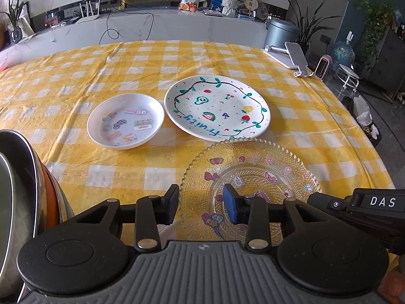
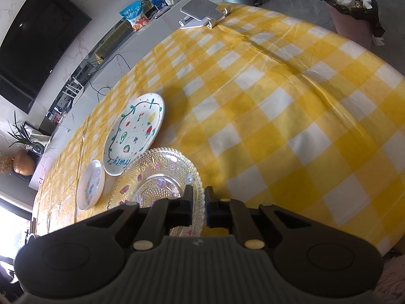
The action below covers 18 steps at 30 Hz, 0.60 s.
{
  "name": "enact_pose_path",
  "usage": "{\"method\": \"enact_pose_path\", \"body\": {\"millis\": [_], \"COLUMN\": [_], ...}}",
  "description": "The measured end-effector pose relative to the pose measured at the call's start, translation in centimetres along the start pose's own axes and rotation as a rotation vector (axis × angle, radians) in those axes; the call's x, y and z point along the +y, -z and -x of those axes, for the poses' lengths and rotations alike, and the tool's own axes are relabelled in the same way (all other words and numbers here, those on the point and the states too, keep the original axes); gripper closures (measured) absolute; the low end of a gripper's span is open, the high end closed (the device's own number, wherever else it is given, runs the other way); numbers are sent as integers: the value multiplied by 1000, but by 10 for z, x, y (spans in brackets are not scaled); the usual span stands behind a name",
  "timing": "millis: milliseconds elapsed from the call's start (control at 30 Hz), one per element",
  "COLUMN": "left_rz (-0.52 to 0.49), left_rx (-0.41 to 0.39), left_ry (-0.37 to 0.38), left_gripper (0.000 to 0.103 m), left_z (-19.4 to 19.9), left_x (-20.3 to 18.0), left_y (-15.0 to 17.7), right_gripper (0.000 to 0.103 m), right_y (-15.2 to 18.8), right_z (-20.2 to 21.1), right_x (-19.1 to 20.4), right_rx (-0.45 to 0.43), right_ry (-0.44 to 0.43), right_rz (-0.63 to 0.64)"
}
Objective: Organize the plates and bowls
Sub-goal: 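Close the left tool on the rim of the glass plate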
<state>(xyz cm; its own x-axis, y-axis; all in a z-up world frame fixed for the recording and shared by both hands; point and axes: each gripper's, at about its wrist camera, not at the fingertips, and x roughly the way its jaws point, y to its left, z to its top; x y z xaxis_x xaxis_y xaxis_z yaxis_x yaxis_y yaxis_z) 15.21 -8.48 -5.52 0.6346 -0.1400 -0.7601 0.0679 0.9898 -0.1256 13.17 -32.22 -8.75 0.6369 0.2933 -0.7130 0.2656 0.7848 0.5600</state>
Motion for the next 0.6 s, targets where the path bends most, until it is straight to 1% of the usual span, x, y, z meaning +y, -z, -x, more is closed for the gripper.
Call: {"method": "enact_pose_path", "body": {"millis": [33, 100, 133, 233, 300, 367, 400, 533, 600], "left_rz": [20, 87, 103, 80, 76, 65, 62, 75, 76], "left_rx": [-2, 15, 9, -4, -9, -9, -12, -13, -23], "left_ry": [10, 42, 51, 25, 28, 14, 9, 38, 47], "left_gripper": [60, 61, 61, 60, 67, 73, 74, 82, 83], "left_z": [0, -2, -2, -3, -3, -2, -2, 3, 8], "left_x": [2, 11, 14, 9, 10, 8, 8, 10, 11], "left_y": [0, 1, 2, 4, 5, 4, 4, 4, 4], "right_gripper": [96, 92, 92, 92, 92, 93, 96, 96, 97], "right_y": [-1, -1, -1, -1, 0, 0, 0, -1, -2], "right_z": [0, 0, 0, 0, 0, 0, 0, 4, 8], "right_x": [-2, -6, -7, -6, -5, -3, -3, -5, -6], "right_rx": [3, 9, 9, 6, 3, -1, -2, -16, -24], "right_ry": [-8, -34, -38, -40, -35, -27, -19, 2, -7], "right_rz": [-14, -38, -42, -43, -30, -18, -14, -15, -20]}}
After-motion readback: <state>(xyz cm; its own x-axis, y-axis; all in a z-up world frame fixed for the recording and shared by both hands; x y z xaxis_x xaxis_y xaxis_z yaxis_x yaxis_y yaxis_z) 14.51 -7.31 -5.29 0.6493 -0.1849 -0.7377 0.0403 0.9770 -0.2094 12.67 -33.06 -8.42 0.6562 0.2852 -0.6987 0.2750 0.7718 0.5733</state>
